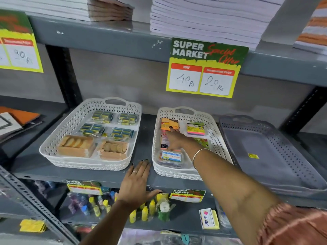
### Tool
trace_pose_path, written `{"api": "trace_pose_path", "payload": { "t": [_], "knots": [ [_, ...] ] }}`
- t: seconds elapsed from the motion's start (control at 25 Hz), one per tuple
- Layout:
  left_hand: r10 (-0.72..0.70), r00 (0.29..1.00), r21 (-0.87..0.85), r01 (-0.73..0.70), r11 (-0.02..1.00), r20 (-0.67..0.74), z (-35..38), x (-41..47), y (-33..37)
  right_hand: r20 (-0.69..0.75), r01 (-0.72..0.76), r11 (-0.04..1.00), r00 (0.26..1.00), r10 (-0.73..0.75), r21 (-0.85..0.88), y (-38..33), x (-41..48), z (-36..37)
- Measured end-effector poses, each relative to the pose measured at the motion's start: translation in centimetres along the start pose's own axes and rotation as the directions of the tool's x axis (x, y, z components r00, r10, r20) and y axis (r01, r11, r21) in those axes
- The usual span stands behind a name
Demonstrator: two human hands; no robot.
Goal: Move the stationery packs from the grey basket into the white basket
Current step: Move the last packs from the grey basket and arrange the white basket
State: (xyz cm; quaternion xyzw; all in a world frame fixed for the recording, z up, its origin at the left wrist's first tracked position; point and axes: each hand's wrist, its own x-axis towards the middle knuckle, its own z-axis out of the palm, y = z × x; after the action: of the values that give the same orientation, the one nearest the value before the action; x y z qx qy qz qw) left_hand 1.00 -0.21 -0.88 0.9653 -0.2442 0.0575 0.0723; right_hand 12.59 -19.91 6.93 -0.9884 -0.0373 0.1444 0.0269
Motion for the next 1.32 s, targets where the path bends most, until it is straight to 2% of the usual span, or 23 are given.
{"api": "trace_pose_path", "payload": {
  "t": [0.28, 0.36, 0.44, 0.52, 0.6, 0.64, 0.68, 0.72, 0.8, 0.84, 0.92, 1.0, 1.08, 1.32],
  "knots": [
    [-0.01, 1.0, 0.007, 0.01, 1.0, 0.002, -0.1, 0.0, -0.1, 0.051, -0.017, 0.999, 0.999, 0.016, 0.029, 0.0, 0.1, -0.1],
    [0.011, 1.0, -0.011, -0.011, 1.0, 0.01, -0.4, -0.1, -0.1, 0.042, -0.014, 0.996, 0.999, 0.01, 0.085, 0.1, -0.9, -1.4],
    [0.041, 0.997, -0.122, -0.049, 0.991, -0.069, -0.9, -0.7, -0.1, -0.015, -0.024, 0.983, 1.0, 0.027, 0.181, 0.6, -2.6, -3.5],
    [0.059, 0.969, -0.321, -0.137, 0.937, -0.24, -2.6, -1.3, 0.9, -0.064, -0.039, 0.965, 0.996, 0.057, 0.258, 2.0, -4.9, -5.4],
    [0.081, 0.901, -0.4, -0.268, 0.876, -0.425, -5.0, -0.1, 2.5, -0.089, -0.052, 0.955, 0.993, 0.082, 0.293, 4.2, -6.8, -6.4],
    [0.103, 0.877, -0.396, -0.314, 0.863, -0.47, -6.3, 1.5, 3.4, -0.065, -0.06, 0.957, 0.995, 0.081, 0.285, 5.3, -7.7, -6.6],
    [0.143, 0.88, -0.387, -0.338, 0.858, -0.453, -7.7, 3.4, 4.2, -0.002, -0.067, 0.965, 0.998, 0.07, 0.254, 6.0, -8.7, -6.7],
    [0.206, 0.909, -0.365, -0.342, 0.866, -0.363, -8.7, 5.5, 4.9, 0.065, -0.073, 0.976, 0.996, 0.06, 0.206, 6.6, -9.8, -6.6],
    [0.3, 0.954, -0.254, -0.294, 0.921, -0.016, -9.3, 9.3, 5.4, 0.207, -0.111, 0.988, 0.974, 0.086, 0.11, 7.1, -11.7, -5.6],
    [0.31, 0.938, -0.159, -0.286, 0.945, 0.155, -8.8, 10.6, 5.1, 0.252, -0.125, 0.989, 0.962, 0.102, 0.079, 7.3, -12.1, -4.5],
    [0.289, 0.888, -0.011, -0.305, 0.952, 0.359, -7.5, 11.7, 4.8, 0.231, -0.129, 0.991, 0.966, 0.115, 0.045, 8.1, -12.4, -2.0],
    [0.254, 0.865, 0.05, -0.304, 0.951, 0.433, -6.1, 11.7, 4.8, 0.142, -0.11, 0.993, 0.985, 0.103, 0.042, 8.3, -12.2, 0.0],
    [0.236, 0.879, 0.039, -0.277, 0.96, 0.414, -5.8, 11.8, 5.1, 0.085, -0.122, 0.991, 0.989, 0.117, 0.051, 8.4, -12.3, 0.5],
    [0.216, 0.886, 0.019, -0.245, 0.969, 0.411, -5.7, 11.7, 5.0, 0.069, -0.124, 0.992, 0.99, 0.121, 0.036, 8.4, -12.3, 0.9]
  ]
}}
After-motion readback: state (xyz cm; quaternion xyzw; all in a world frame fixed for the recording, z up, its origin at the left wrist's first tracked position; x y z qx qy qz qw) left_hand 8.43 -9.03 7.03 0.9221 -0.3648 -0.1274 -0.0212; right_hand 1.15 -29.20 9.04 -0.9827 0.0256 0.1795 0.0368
